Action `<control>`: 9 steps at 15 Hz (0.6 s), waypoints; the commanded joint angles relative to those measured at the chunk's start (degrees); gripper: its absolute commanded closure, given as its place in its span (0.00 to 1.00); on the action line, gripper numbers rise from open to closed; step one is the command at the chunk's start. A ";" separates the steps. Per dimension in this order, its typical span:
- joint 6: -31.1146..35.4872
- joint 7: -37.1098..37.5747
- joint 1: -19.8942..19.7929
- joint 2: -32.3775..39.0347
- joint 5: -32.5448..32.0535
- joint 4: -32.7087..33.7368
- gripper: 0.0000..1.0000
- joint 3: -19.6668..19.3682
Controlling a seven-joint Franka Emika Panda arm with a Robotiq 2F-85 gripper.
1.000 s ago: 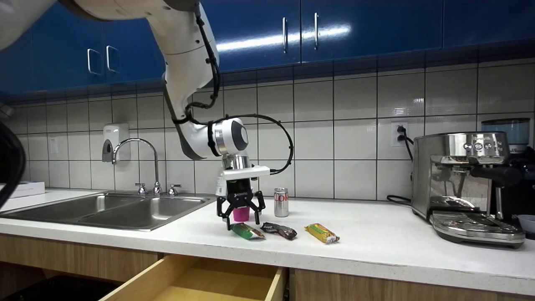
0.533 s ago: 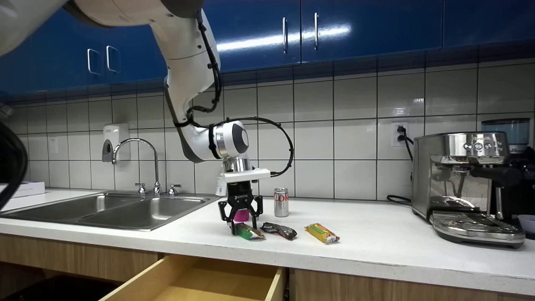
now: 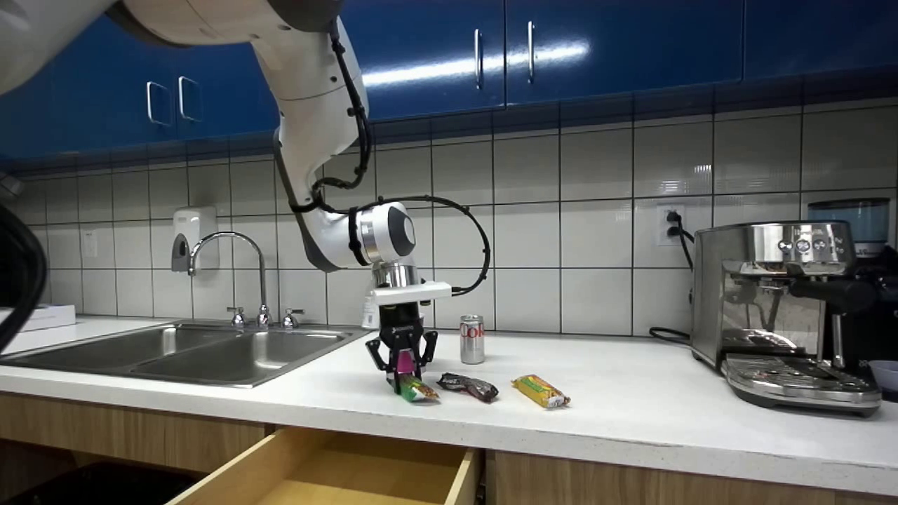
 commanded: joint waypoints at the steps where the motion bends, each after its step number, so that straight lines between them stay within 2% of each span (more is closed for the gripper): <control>1: 0.05 -1.09 -0.94 -1.44 -0.26 -0.43 0.84 0.83; 9: 1.95 -1.14 -0.75 -7.56 -0.60 -7.72 0.84 1.04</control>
